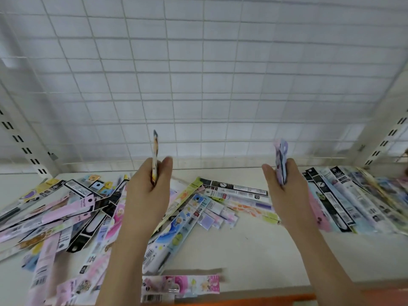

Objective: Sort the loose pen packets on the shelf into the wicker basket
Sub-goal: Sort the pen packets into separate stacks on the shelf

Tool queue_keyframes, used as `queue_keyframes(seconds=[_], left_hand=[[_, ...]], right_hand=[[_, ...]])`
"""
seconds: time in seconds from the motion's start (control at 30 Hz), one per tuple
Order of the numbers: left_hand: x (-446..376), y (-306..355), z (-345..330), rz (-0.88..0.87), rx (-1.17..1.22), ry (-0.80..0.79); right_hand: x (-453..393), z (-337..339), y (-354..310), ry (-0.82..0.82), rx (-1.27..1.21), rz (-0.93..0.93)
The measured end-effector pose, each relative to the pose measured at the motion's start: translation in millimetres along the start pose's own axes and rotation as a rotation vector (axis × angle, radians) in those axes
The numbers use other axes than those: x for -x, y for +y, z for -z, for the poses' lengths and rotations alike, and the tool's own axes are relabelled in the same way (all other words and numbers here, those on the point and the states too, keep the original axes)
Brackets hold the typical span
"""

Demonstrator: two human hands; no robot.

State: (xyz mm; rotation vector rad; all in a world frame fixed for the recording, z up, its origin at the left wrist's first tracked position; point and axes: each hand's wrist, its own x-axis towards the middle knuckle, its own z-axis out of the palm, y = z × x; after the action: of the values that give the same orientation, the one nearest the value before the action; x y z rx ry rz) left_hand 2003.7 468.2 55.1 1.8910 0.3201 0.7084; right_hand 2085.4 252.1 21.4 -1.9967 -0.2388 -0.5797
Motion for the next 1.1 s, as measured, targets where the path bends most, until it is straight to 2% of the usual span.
queue_keyframes(seconds=[0.13, 0.27, 0.37, 0.47, 0.6, 0.73, 0.83, 0.93, 1.1], left_hand=[[6, 5, -17, 0.007, 0.079, -0.04], [14, 2, -30, 0.031, 0.024, -0.094], [15, 4, -33, 0.089, -0.04, -0.021], [5, -1, -27, 0.119, -0.235, -0.009], [-8, -18, -26, 0.234, -0.681, -0.236], [-5, -32, -39, 0.329, -0.752, -0.311], [-5, -36, -42, 0.333, -0.79, -0.283], [-10, -34, -39, 0.242, -0.894, -0.225], [-9, -22, -31, 0.162, -0.888, -0.115]], right_hand=[[2, 3, 17, -0.043, 0.02, -0.077], [2, 3, 35, -0.138, 0.052, -0.166], [-2, 5, 38, -0.179, 0.089, -0.215], [-10, 7, 41, -0.237, 0.18, -0.157], [-20, 7, 44, -0.351, 0.247, -0.09], [-22, 7, 42, -0.47, 0.238, -0.042], [-24, 8, 39, -0.508, 0.306, 0.016], [-32, 4, 42, -0.546, 0.367, 0.032], [-50, -9, 46, -0.714, 0.554, 0.106]])
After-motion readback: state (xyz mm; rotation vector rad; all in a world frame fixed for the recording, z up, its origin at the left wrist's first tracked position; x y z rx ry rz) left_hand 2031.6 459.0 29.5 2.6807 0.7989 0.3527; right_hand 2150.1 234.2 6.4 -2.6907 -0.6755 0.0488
